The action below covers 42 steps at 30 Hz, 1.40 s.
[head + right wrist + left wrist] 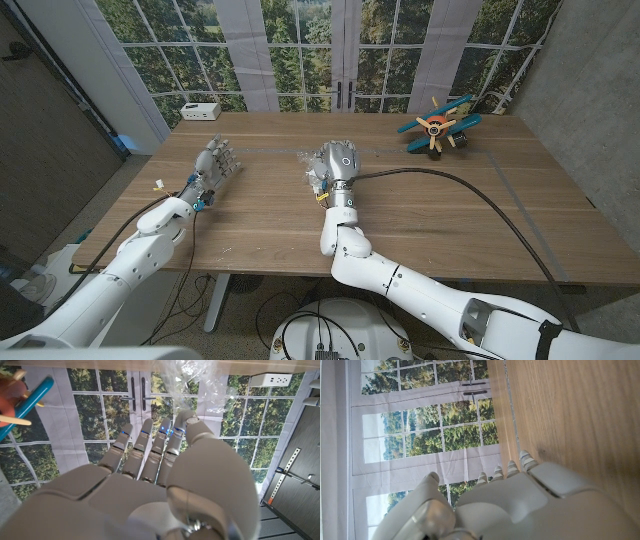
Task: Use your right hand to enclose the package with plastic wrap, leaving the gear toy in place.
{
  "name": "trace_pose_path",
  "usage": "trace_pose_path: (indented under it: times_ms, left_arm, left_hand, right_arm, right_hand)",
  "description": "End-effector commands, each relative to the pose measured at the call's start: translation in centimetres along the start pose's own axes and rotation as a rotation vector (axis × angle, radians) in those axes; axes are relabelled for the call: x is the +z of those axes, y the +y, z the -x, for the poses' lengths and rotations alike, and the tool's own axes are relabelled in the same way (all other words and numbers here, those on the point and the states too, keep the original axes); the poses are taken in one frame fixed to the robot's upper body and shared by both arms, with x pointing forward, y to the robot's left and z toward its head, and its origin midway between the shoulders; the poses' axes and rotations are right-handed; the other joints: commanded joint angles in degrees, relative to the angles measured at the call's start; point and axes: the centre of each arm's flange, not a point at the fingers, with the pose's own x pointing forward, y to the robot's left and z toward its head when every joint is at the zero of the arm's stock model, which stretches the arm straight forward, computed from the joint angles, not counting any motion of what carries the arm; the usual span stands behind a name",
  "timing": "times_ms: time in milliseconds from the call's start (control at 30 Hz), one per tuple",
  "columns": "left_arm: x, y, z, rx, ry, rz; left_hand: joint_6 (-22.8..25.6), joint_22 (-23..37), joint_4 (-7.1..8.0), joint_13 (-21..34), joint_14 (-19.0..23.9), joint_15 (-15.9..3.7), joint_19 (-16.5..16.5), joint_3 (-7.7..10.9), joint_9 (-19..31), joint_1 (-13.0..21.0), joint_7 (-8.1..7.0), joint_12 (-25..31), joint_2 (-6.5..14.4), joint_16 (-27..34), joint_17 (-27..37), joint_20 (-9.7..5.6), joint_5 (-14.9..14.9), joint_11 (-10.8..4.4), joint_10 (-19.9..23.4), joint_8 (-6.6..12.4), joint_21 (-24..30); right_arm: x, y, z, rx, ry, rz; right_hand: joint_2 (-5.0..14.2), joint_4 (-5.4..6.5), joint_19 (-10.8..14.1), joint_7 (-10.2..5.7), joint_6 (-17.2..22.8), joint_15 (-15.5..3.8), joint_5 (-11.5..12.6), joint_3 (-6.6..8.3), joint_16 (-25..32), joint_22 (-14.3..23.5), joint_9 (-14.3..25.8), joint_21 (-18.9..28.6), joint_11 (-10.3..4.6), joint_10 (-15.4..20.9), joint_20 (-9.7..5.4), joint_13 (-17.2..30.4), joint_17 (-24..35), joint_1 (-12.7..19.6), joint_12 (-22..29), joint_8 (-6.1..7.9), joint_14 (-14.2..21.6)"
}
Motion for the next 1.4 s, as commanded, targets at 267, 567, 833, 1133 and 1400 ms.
trace_pose_path:
  times_ms: [267, 567, 833, 1133, 1400]
  left_arm:
    - [0.0, 0.3, 0.7, 0.016, -0.008, 0.002]
    - [0.0, 0.2, 0.4, 0.01, -0.008, 0.004]
    - [0.1, 0.2, 0.4, 0.015, -0.007, 0.002]
    - [0.1, 0.2, 0.0, 0.013, -0.006, 0.0]
    - [0.2, 0.1, -0.5, 0.006, -0.004, 0.001]
  left_hand:
    - [-4.1, 0.3, -0.02, 0.3, 0.1, 0.32, 0.2, 0.38, 0.2, 0.7, -0.16, 0.0, 0.0, -0.1, 0.1, -0.05, -0.3, -0.01, -4.5, 0.11, 0.2]
    - [-4.1, 0.3, -0.03, 0.3, 0.2, 0.3, 0.3, 0.41, 0.2, 0.7, -0.15, 0.0, 0.0, -0.1, 0.1, -0.02, -0.3, -0.05, -4.5, 0.1, 0.2]
    - [-4.1, 0.3, -0.04, 0.3, 0.2, 0.27, 0.3, 0.44, 0.2, 0.7, -0.15, 0.0, 0.0, -0.1, 0.1, -0.01, -0.3, -0.08, -4.5, 0.1, 0.2]
    - [-4.1, 0.3, -0.04, 0.3, 0.2, 0.23, 0.3, 0.48, 0.2, 0.7, -0.16, 0.0, 0.0, -0.1, 0.1, 0.0, -0.2, -0.05, -4.5, 0.09, 0.2]
    - [-4.2, 0.3, -0.05, 0.3, 0.2, 0.21, 0.3, 0.51, 0.2, 0.7, -0.17, 0.0, 0.0, -0.1, 0.1, 0.0, -0.2, -0.02, -4.5, 0.08, 0.2]
  right_arm:
    - [1.4, 2.4, -1.1, 0.092, -0.02, -0.038]
    - [1.3, 3.4, -1.0, 0.153, -0.003, -0.041]
    - [0.5, 4.1, -0.9, 0.247, 0.042, -0.035]
    - [-0.6, 4.5, -0.2, 0.309, 0.085, -0.039]
    - [-1.4, 4.2, -0.2, 0.333, 0.095, -0.086]
  right_hand:
    - [0.3, 0.06, 0.9, 0.59, 1.3, -6.12, -0.1, -0.2, 0.6, 0.0, 0.1, 0.2, -0.02, 0.4, -0.42, 0.3, 0.4, 0.7, -0.2, -0.27, 0.0]
    - [0.65, 0.3, 1.2, 0.23, 0.0, -5.73, -0.3, -0.35, 0.7, 0.0, 0.0, 0.3, 0.46, -0.2, -0.48, 0.5, 0.6, 0.6, -0.5, -0.86, 0.0]
    - [2.44, 1.22, 1.3, -0.98, -6.7, -4.67, -0.9, -0.65, 0.6, 0.1, -0.4, 0.3, 1.5, -3.2, -0.41, 0.9, 1.2, -0.3, -1.7, -4.31, -1.1]
    - [3.0, 2.9, 1.8, -0.23, -10.0, -3.32, -1.5, -1.63, -0.1, 0.1, -0.6, 0.4, 2.7, -5.9, -0.05, 0.6, 0.9, -3.3, -3.1, -6.72, -1.8]
    - [3.49, 5.82, 0.9, 1.55, -8.8, -1.77, -1.7, -2.43, -0.9, 0.1, -0.9, 0.0, 4.53, -5.9, 0.83, 0.1, 0.6, -8.6, -3.5, -7.86, -1.9]
